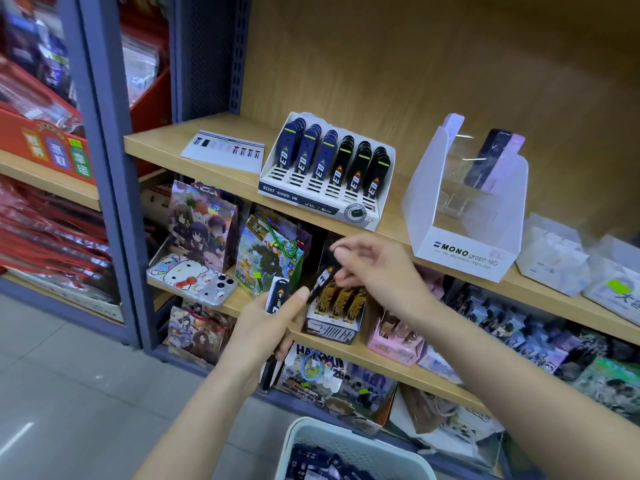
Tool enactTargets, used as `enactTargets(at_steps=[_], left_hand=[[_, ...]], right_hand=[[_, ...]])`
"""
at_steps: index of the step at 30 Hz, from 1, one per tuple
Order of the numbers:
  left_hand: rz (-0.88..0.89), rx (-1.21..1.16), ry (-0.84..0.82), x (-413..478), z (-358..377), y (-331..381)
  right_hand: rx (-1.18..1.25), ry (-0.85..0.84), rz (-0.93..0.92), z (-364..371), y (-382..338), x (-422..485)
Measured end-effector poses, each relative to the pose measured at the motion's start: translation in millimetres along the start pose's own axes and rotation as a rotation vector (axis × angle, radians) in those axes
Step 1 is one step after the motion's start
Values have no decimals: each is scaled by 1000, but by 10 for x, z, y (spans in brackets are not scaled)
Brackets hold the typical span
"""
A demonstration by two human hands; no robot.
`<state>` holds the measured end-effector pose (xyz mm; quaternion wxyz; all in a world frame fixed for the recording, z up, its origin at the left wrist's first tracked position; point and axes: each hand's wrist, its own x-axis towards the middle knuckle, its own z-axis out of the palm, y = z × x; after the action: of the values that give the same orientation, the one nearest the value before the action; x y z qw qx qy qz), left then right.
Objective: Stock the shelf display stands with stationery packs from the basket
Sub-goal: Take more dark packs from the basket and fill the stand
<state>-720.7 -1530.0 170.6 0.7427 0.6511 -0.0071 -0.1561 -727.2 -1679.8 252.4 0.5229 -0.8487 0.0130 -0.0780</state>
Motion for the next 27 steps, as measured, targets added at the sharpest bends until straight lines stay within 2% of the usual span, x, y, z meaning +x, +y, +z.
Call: enactTargets(at_steps=[5, 8, 15, 22, 27], left_hand=[[-103, -167, 88, 84, -77, -51], [-127, -214, 94, 105, -74, -60], [-160, -351, 72, 102, -123, -41], [-130, -349, 104, 54, -145, -2], [-160, -421, 111, 86, -162, -3]], right_hand=[[-6, 326, -272, -287, -302, 250], [-96, 441, -371, -415, -403, 440], [-325, 375, -353, -493, -401, 728], [-623, 270, -362, -540, -506, 852], [-666, 218, -369, -531, -518, 919]])
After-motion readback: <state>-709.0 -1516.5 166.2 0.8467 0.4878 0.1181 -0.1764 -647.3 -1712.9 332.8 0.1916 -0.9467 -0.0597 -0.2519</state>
